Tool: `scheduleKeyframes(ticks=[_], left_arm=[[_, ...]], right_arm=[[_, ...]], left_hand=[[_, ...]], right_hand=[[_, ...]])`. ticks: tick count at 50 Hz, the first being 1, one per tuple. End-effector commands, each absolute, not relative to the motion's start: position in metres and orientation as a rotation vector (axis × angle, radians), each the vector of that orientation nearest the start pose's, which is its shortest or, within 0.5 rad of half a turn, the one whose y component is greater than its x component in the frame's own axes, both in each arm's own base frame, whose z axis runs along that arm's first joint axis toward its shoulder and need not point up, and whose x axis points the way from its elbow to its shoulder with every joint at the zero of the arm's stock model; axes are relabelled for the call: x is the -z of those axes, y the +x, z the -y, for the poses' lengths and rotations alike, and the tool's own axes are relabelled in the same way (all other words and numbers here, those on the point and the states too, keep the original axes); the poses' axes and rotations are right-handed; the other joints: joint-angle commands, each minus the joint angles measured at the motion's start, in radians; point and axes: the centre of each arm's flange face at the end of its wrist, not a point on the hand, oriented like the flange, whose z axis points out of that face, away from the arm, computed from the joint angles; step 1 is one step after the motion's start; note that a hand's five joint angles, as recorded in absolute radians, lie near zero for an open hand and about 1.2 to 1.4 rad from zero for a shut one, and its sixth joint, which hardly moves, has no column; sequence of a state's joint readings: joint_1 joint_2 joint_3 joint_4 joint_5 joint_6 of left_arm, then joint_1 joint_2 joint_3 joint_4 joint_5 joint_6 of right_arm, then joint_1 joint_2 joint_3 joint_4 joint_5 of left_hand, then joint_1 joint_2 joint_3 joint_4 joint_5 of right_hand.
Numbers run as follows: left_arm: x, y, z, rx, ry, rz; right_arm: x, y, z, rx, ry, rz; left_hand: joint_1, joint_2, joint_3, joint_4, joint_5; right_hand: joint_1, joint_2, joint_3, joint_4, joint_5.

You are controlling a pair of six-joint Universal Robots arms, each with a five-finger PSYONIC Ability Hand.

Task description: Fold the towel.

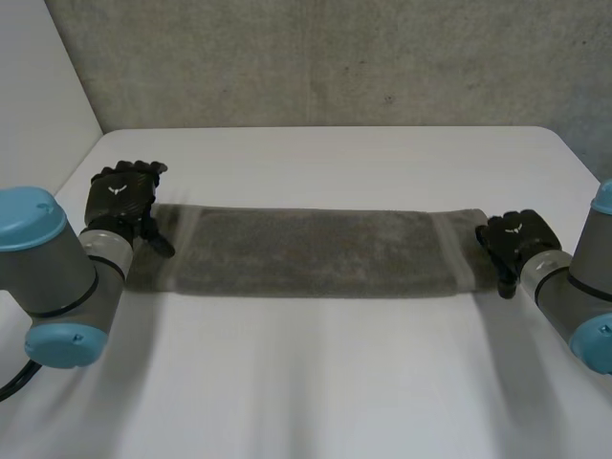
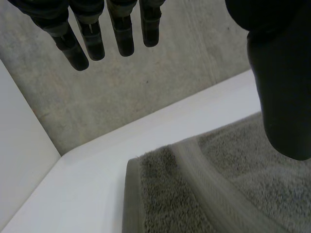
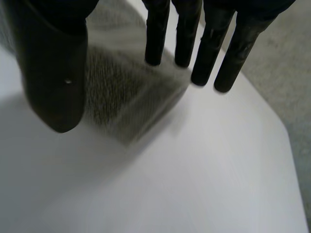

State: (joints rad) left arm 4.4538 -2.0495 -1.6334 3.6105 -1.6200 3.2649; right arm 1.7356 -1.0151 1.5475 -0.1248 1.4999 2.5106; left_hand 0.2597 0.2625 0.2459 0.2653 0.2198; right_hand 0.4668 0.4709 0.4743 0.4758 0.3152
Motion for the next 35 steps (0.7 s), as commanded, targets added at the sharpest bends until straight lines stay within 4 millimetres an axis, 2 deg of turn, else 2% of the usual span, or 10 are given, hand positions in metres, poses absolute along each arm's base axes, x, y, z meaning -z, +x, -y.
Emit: scheduleKeyframes(ticks=[1, 4, 15, 18, 22, 28, 30, 31, 33, 35], left_arm=[[-0.17, -0.218, 0.334, 2.21, 0.356, -2.308], [-0.17, -0.219, 0.333, 2.209, 0.358, -2.31], [-0.168, -0.219, 0.33, 2.202, 0.362, -2.317], [-0.168, -0.219, 0.331, 2.206, 0.361, -2.314], [-0.168, -0.219, 0.331, 2.206, 0.361, -2.314], [-0.168, -0.219, 0.33, 2.202, 0.366, -2.32], [-0.168, -0.219, 0.33, 2.202, 0.366, -2.32], [-0.168, -0.219, 0.33, 2.202, 0.366, -2.32], [-0.168, -0.219, 0.33, 2.202, 0.366, -2.32], [-0.167, -0.219, 0.33, 2.2, 0.366, -2.321]], right_arm=[[-0.123, 0.182, 0.351, 1.796, -1.1, -2.603], [-0.125, 0.174, 0.358, 1.828, -1.071, -2.605], [-0.165, 0.107, 0.383, 1.992, -0.953, -2.662], [-0.177, 0.067, 0.401, 2.087, -1.115, -2.696], [-0.197, 0.056, 0.414, 2.2, -1.247, -2.685], [-0.256, 0.131, 0.415, 2.447, -1.31, -2.306], [-0.276, 0.194, 0.397, 2.482, -1.328, -2.045], [-0.276, 0.195, 0.397, 2.483, -1.328, -2.043], [-0.282, 0.234, 0.38, 2.471, -1.357, -1.902], [-0.279, 0.299, 0.344, 2.414, -1.418, -1.681]], left_hand=[[-0.081, -0.084, -0.068, -0.087, -0.216], [-0.081, -0.084, -0.068, -0.087, -0.216], [-0.081, -0.084, -0.068, -0.087, -0.216], [-0.081, -0.084, -0.068, -0.087, -0.216], [-0.081, -0.084, -0.068, -0.087, -0.216], [-0.081, -0.084, -0.068, -0.087, -0.216], [-0.081, -0.084, -0.068, -0.087, -0.216], [-0.081, -0.084, -0.068, -0.087, -0.216], [-0.081, -0.084, -0.068, -0.087, -0.216], [-0.081, -0.084, -0.068, -0.087, -0.216]], right_hand=[[0.5, 0.495, 0.492, 0.491, 0.477], [0.929, 0.925, 0.921, 0.92, 0.906], [0.93, 0.925, 0.922, 0.92, 0.907], [0.93, 0.925, 0.922, 0.92, 0.907], [0.93, 0.925, 0.922, 0.92, 0.907], [0.93, 0.925, 0.922, 0.92, 0.907], [0.93, 0.925, 0.922, 0.92, 0.907], [0.93, 0.925, 0.922, 0.92, 0.907], [0.93, 0.925, 0.922, 0.92, 0.907], [0.93, 0.925, 0.922, 0.92, 0.907]])
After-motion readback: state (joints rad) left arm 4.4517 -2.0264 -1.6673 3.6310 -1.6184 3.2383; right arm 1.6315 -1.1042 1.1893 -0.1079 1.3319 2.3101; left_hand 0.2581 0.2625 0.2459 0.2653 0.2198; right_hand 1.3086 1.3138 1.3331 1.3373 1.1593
